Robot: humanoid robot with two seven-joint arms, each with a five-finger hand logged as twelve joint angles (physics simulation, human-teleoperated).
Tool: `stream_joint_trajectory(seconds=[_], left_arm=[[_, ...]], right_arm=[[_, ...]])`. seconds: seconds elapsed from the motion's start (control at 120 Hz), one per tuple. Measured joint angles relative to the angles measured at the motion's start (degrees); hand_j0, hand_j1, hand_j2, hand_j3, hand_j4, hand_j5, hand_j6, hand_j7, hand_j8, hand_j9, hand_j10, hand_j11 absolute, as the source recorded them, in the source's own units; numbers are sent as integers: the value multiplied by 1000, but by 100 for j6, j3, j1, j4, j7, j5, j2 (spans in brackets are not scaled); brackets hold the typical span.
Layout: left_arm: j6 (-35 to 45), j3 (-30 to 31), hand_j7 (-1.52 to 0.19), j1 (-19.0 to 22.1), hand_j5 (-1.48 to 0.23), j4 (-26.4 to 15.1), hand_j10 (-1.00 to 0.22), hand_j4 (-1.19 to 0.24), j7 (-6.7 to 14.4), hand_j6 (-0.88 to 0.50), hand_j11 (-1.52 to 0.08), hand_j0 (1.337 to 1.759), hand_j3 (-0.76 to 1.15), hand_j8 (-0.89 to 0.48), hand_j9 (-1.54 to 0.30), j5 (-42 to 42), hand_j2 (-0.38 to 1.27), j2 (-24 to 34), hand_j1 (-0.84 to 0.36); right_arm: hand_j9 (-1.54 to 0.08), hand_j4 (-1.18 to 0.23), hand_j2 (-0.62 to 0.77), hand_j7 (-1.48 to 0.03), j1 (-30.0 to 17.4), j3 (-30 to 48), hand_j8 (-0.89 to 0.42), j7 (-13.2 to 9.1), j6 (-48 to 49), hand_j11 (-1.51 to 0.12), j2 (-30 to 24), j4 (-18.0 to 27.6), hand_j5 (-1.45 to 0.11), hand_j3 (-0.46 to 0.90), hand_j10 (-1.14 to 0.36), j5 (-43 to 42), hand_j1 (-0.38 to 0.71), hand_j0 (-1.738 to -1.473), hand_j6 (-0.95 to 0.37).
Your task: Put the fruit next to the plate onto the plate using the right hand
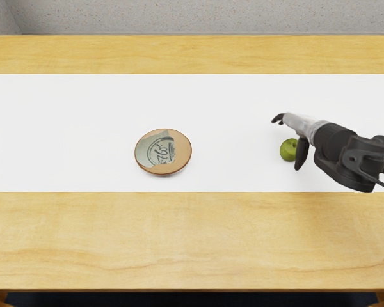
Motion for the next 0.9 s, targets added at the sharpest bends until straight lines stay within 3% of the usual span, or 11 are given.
stream_joint_trajectory(seconds=[0.9], left_arm=[[0, 0, 0, -3, 0, 1, 0, 0, 0, -1, 0, 1658, 0, 0, 0, 1, 0, 0, 349]], right_arm=[[-626, -476, -58, -620, -216, 10, -461, 0, -291, -626, 25, -25, -626, 0, -476, -301, 213, -1657, -462]])
